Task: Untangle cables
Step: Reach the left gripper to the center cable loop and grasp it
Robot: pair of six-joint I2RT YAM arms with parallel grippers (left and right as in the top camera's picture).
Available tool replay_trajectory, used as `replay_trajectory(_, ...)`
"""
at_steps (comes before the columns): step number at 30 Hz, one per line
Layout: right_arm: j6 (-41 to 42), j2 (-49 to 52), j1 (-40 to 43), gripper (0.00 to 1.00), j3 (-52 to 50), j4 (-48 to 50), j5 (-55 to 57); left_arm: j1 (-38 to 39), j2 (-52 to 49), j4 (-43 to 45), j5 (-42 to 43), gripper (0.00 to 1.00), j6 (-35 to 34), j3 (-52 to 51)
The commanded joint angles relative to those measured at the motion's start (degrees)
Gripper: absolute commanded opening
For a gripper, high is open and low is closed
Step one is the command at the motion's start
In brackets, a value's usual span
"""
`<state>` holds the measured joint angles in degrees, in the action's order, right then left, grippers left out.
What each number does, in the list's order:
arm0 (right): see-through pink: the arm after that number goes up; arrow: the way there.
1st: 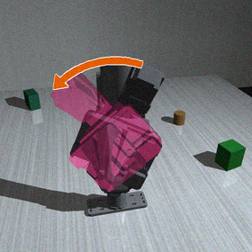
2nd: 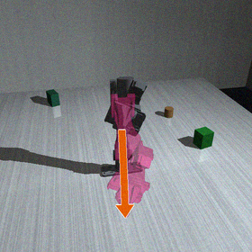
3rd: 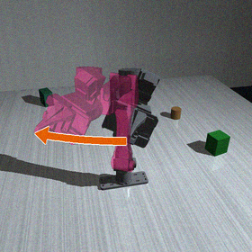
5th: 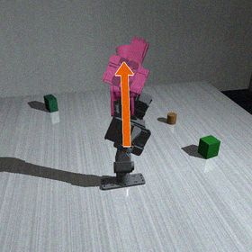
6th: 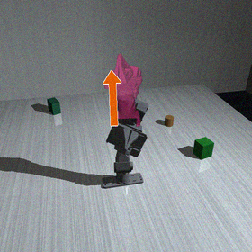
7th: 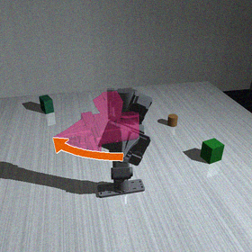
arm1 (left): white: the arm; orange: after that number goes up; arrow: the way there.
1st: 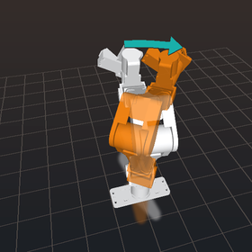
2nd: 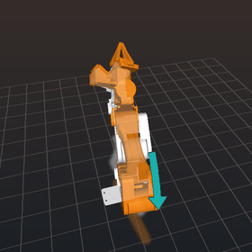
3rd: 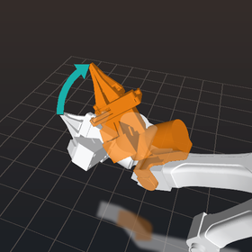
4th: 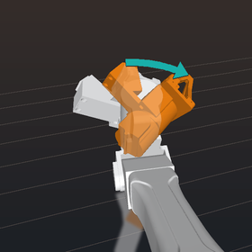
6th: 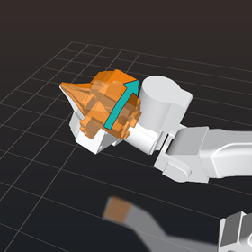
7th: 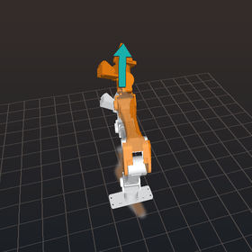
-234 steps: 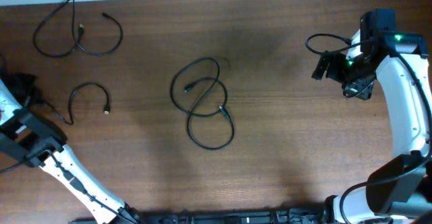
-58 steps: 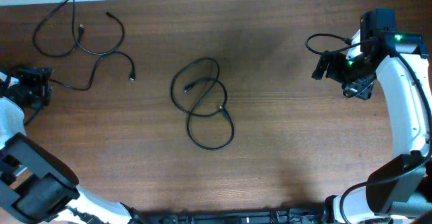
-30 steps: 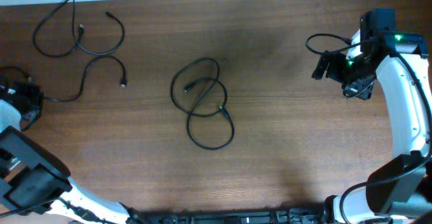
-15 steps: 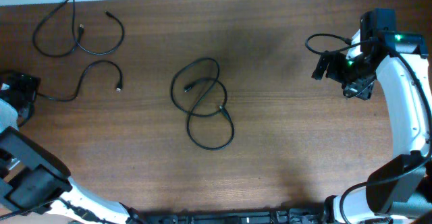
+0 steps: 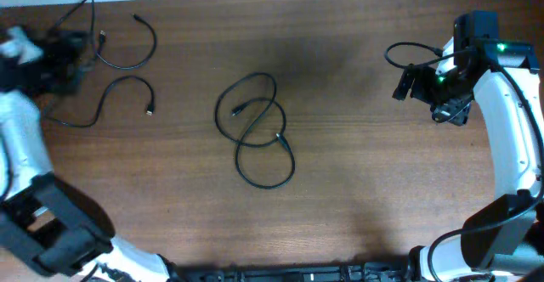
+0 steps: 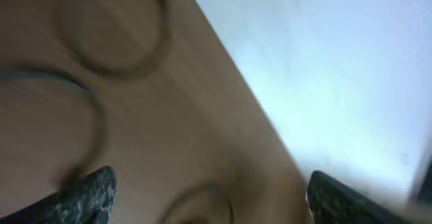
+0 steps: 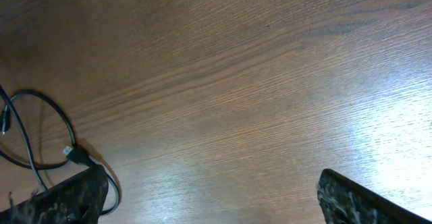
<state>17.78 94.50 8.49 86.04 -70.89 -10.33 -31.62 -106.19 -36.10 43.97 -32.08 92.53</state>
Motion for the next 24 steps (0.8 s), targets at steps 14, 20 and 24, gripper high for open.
replay_trajectory(14,-0.4,-0.4,0.2,0.98,0.4,0.0,0.7,52.3,0.9,-14.7,-34.3,0.97,53.5,-6.9)
replay_trajectory(20,-0.4,-0.4,0.2,0.98,0.4,0.0,0.7,54.9,0.8,-6.9,-33.7,0.84,52.6,-17.0)
replay_trajectory(24,-0.4,-0.4,0.2,0.98,0.4,0.0,0.7,54.9,0.8,-4.0,-33.7,0.88,49.1,-20.5)
